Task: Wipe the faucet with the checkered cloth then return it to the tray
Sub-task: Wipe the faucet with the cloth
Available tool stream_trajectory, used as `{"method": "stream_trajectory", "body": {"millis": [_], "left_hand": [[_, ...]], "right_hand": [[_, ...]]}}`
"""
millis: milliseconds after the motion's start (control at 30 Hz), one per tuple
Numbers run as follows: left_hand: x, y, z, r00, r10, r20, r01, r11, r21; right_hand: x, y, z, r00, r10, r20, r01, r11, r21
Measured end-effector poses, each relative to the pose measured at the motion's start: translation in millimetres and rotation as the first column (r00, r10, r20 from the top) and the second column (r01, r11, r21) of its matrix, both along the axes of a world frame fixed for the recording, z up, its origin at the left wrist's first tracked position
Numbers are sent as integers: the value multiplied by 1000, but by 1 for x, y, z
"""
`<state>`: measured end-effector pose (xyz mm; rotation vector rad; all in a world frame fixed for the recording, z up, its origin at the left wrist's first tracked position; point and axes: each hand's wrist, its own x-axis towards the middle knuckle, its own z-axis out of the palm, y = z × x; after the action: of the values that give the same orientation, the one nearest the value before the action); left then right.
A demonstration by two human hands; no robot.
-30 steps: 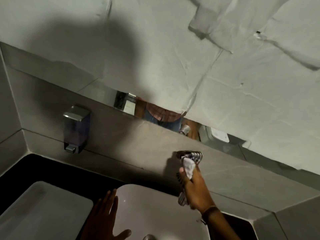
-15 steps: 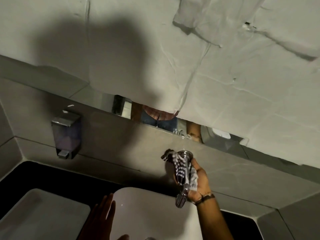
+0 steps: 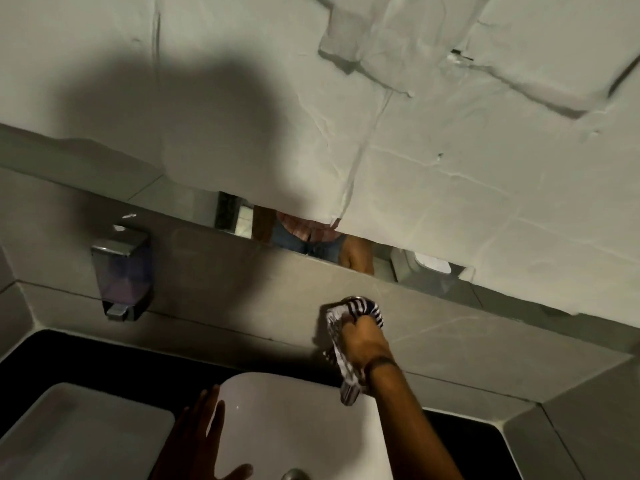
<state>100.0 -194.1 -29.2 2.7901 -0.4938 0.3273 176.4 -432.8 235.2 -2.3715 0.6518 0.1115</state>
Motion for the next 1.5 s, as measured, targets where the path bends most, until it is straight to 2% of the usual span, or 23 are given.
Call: {"method": "stream_trajectory", "body": {"millis": [100,167,200,267,367,433,500,567,700,833,867,933,1000,1033,1100,1200,1233,1367,1500], "left_hand": [[-3,0,-10,1000,17,25,-16,1000,-5],[-3,0,-10,1000,19,10,-19,1000,21],[-4,1,-8,1000,17,-14,-17,1000,23],[-2,3,-3,998,8,-69,-8,1000,-1],[-1,3,0,994,10,-109,-9,1000,8],[-3,2,-4,993,19,-113,-15,999,32],[-7,1,-11,994,41,-96,-36,998,54],[-6,1,-7,994,58,-98,-51,996,66],[-3,4,7,986,-1,-168,-1,1000,-13],[-5,4,10,982,-19,-189,11,999,-44],[-5,3,10,984,-8,-177,2,999,-33],[-9,1,5,978,21,-207,-20,1000,8],[-11,1,4,966,69,-249,-59,997,48],[-11,1,5,957,80,-279,-66,996,59],[-9,2,5,938,86,-337,-67,995,68],[-7,3,3,914,69,-400,-51,997,56],[-8,3,3,912,64,-406,-46,997,55],[-8,2,6,901,65,-429,-49,998,47],[-5,3,5,893,53,-447,-41,999,36]], "right_hand": [[17,0,1,1000,-19,-23,17,998,-59],[11,1,-3,997,-77,-18,77,997,-10],[1,1,-9,995,-101,1,101,995,-16],[-35,7,-29,993,-75,89,86,987,-134],[-60,11,-34,983,-69,169,86,992,-97],[-25,3,-25,995,-96,37,101,983,-153],[7,-1,-6,990,-86,-113,73,991,-109],[20,-1,2,992,-31,-126,21,996,-83],[-26,5,-30,981,-154,114,158,987,-23],[-59,17,-51,945,-131,301,178,975,-133],[-49,13,-48,952,-121,280,166,976,-142],[-21,-3,-34,986,-102,129,115,989,-93],[2,-13,-18,997,-64,32,61,994,90],[8,-15,-16,996,-76,46,68,984,163],[0,-10,-31,970,-161,182,132,978,160],[-46,8,-85,806,-295,513,234,955,182],[-61,16,-101,765,-328,553,249,944,216],[-83,25,-142,771,-388,505,243,912,330],[-78,17,-111,775,-292,561,185,953,239]]}}
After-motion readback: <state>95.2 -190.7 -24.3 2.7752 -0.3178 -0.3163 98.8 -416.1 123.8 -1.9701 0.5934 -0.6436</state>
